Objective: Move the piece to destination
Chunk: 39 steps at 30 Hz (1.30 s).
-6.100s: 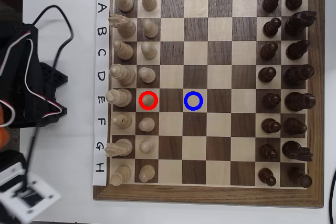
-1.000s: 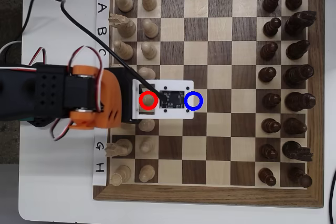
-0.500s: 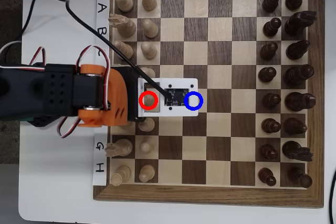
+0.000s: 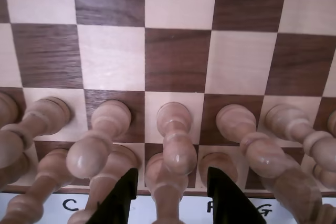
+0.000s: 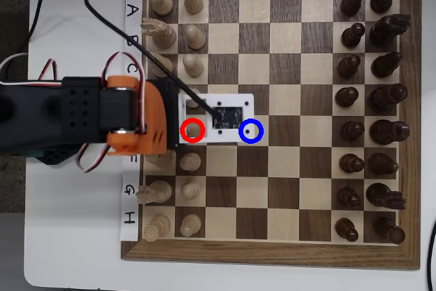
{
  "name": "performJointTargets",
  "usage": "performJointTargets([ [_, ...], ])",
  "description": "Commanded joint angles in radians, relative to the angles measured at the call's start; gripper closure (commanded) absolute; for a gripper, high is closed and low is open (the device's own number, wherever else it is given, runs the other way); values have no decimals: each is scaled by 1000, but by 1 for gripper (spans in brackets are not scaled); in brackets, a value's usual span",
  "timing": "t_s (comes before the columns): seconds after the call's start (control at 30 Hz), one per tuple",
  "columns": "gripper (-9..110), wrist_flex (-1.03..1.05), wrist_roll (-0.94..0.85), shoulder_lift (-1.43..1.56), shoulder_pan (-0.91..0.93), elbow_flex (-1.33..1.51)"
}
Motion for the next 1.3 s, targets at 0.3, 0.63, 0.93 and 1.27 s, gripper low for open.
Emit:
performJointTargets([
  [0.3, 86, -104, 9, -9, 21, 60],
  [0.63, 86, -152, 2, -35, 35, 87],
  [0.93, 87, -164, 0, -58, 38, 89],
  [1.27, 88, -166, 0, -72, 41, 83],
])
